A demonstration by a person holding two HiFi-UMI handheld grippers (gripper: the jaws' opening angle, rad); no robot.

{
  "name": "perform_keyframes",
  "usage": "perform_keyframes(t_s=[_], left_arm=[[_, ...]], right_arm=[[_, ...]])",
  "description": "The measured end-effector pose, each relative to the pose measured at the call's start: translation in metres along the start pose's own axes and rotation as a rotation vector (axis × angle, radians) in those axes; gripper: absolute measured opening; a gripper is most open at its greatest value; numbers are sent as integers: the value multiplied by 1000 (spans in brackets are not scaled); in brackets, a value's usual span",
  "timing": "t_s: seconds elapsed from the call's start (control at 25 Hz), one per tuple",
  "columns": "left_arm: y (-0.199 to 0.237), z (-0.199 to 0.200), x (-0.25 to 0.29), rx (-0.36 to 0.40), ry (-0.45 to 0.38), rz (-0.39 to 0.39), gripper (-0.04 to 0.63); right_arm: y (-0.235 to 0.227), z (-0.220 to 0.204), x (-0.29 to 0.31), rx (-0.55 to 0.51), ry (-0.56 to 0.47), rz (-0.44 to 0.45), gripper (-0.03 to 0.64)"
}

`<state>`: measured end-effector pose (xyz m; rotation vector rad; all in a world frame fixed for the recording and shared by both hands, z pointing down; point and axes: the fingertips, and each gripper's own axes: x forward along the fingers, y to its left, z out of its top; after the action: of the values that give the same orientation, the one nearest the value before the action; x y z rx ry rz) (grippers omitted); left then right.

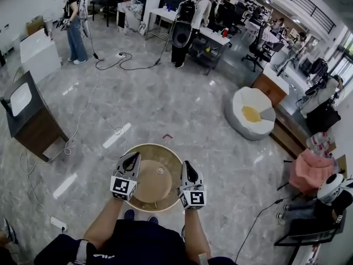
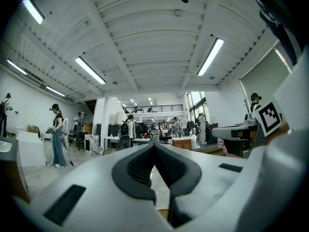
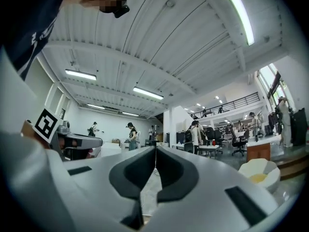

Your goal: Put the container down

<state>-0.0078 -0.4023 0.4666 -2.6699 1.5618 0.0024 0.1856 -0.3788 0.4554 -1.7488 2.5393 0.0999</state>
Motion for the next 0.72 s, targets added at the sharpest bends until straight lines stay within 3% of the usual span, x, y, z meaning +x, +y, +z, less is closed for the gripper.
perform_keyframes(t_s=[0.28,0.72], left_arm=[[-8,4,1,-4,-17,-21,25],[-12,11,-6,10,-19,-27,25]], right_arm=[[21,3,4,-31,13,83,28],[11,4,0,-28,28,57,28]])
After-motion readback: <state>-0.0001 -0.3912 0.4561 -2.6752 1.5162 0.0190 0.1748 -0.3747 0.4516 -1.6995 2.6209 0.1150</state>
